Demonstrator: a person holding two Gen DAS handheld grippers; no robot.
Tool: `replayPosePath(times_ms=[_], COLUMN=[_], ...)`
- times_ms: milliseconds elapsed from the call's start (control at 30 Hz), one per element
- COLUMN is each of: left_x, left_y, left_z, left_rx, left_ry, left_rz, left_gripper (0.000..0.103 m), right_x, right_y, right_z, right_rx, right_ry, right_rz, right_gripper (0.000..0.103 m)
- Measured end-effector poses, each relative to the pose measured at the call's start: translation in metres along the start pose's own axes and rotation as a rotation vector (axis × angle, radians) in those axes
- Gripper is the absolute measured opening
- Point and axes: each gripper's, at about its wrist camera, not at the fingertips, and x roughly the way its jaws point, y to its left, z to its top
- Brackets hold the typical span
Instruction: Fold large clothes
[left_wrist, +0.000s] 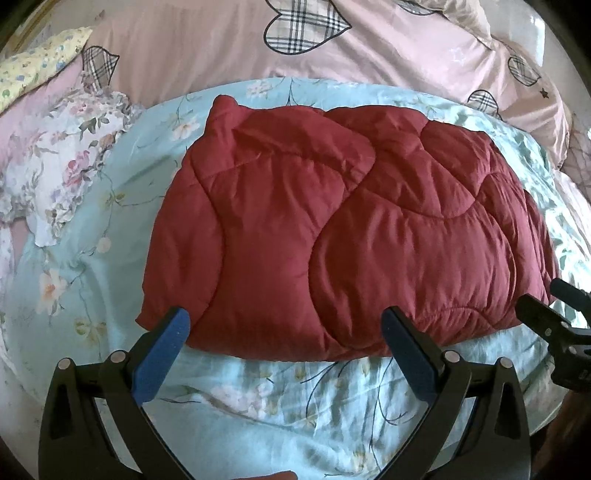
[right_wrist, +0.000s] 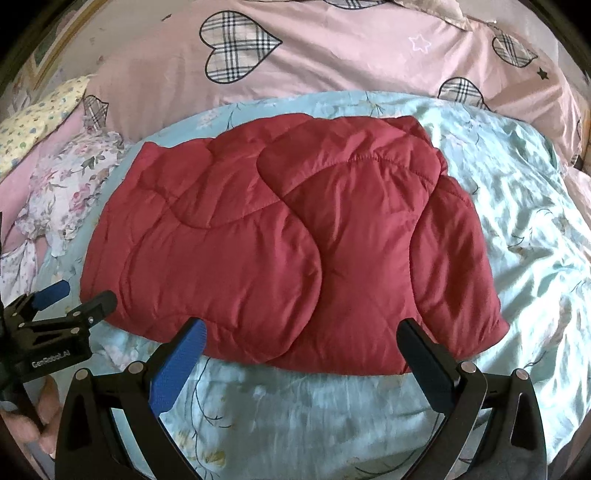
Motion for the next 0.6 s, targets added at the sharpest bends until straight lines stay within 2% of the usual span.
replayPosePath(times_ms=[600], left_x=[0.0006], left_y=[-0.0012], left_z=[0.0043], left_rx=[0.002], left_ry=[-0.003], left_rz=[0.001], left_gripper=[0.103], right_x=[0.0036], right_y=[0.0025], right_z=[0.0010], right_rx=[0.003], right_ry=[0.013], right_rz=[0.008], right_gripper=[0.103])
